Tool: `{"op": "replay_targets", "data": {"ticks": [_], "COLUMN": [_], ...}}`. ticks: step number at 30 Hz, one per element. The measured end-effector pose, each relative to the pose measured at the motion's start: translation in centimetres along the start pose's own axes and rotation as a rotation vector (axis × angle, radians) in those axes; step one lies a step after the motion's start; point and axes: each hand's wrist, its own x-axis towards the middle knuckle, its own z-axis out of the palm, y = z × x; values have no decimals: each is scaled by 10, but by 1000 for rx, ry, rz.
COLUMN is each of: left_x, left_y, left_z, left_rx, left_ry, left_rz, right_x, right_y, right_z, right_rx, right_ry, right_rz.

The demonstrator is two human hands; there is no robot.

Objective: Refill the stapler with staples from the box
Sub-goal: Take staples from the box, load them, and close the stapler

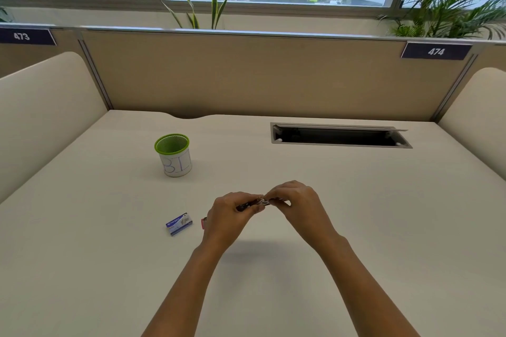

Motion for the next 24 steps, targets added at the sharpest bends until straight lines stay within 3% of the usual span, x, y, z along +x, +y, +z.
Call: {"op": "replay_targets", "data": {"ticks": [4,10,24], "left_x": [2,3,-1], "left_y": [0,1,0], "left_z": [-2,-3,-3], "left_rx": [36,11,16], "left_ry": [-27,-45,-34], "left_rz": [-13,-26,-23], "right_x": [0,2,0], "right_y": [1,-2,-11], "right_z": [-3,-7,4], "right_rx": [-11,206,2], "right_ry": [-26,-42,-100], "right_rz": [-19,121,104]}}
